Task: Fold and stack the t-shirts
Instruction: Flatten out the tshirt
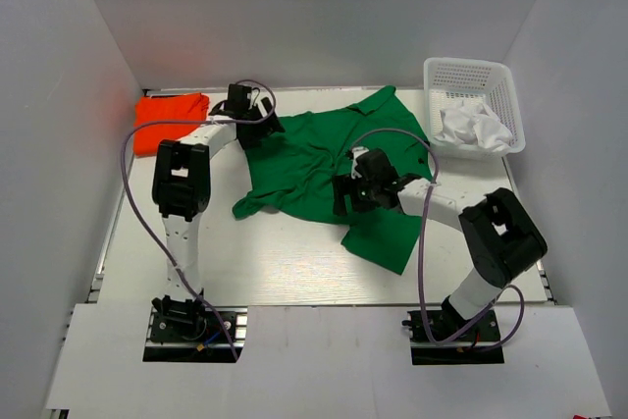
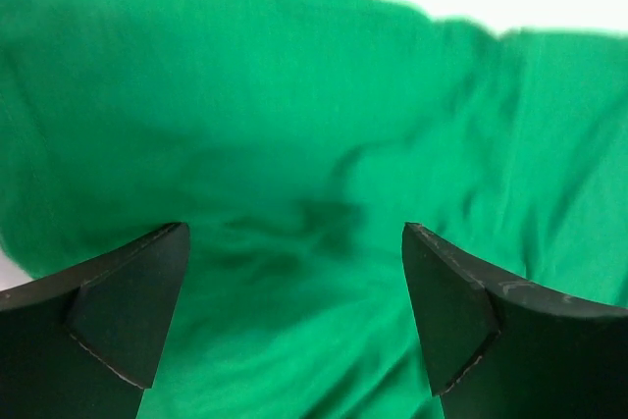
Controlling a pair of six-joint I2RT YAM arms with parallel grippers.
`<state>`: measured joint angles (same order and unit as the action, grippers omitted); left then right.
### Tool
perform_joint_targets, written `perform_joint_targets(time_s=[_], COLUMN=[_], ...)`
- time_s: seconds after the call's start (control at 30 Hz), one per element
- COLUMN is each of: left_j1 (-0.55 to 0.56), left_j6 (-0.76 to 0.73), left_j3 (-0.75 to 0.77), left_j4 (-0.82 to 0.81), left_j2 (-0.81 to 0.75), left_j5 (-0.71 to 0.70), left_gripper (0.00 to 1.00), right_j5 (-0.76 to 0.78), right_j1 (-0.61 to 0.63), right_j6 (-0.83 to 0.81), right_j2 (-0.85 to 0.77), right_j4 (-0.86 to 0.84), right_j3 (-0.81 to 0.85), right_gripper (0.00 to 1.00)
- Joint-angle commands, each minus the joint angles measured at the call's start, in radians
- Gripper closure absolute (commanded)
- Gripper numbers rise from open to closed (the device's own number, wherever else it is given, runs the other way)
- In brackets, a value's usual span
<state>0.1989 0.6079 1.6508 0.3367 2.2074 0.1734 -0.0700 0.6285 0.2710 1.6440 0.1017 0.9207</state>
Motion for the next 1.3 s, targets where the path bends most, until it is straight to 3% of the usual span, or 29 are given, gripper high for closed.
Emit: perform_joint_targets(time_s=[0.0, 0.07, 0.2, 0.3, 0.47, 0.67, 0.8, 0.87, 1.03, 1.07, 1.27], left_j1=[-0.047, -0.056, -0.056, -0.065, -0.065, -0.065, -0.065, -0.065, -0.047, -0.047, -0.047], left_j6=[-0.048, -0.078, -0.118, -0.119, -0.108, -0.108, -0.128, -0.149, -0.172, -0.172, -0.062], left_j3=[0.139, 0.36, 0.535, 0.555, 0.492, 0.42, 0.46, 0.451, 0.154, 0.086, -0.591], left_j4=[0.068, 0.204, 0.233, 0.219, 0.179, 0.093, 0.119, 0.128, 0.128, 0.108, 0.026], left_j2=[0.124, 0.253, 0.353, 0.341, 0.288, 0.186, 0.111, 0.062, -0.197, -0.31, -0.725], left_j5=[-0.133, -0.156, -0.19, -0.19, -0.161, -0.094, -0.074, -0.064, -0.135, -0.135, -0.213], left_gripper=[0.0, 0.0, 0.0, 0.0, 0.0, 0.0, 0.0, 0.0, 0.0, 0.0, 0.0], right_j5=[0.05, 0.065, 0.065, 0.136, 0.116, -0.129, -0.31, -0.317, -0.179, -0.151, 0.218], right_j1=[-0.01, -0.018, -0.038, -0.062, -0.107, -0.096, -0.09, -0.089, -0.098, -0.099, -0.104], right_j6=[0.04, 0.062, 0.112, 0.209, 0.215, 0.015, -0.021, -0.023, 0.023, 0.055, 0.276], right_j2=[-0.062, -0.062, -0.093, -0.111, -0.131, -0.131, -0.179, -0.22, -0.372, -0.389, -0.588], right_j4=[-0.002, 0.061, 0.124, 0.2, 0.213, 0.138, 0.075, 0.07, 0.017, 0.007, -0.167], right_j3=[-0.042, -0.065, -0.156, -0.204, -0.226, -0.103, -0.112, -0.129, -0.19, -0.207, -0.35], right_gripper=[0.1, 0.1, 0.1, 0.1, 0.1, 0.1, 0.1, 0.1, 0.1, 0.1, 0.1])
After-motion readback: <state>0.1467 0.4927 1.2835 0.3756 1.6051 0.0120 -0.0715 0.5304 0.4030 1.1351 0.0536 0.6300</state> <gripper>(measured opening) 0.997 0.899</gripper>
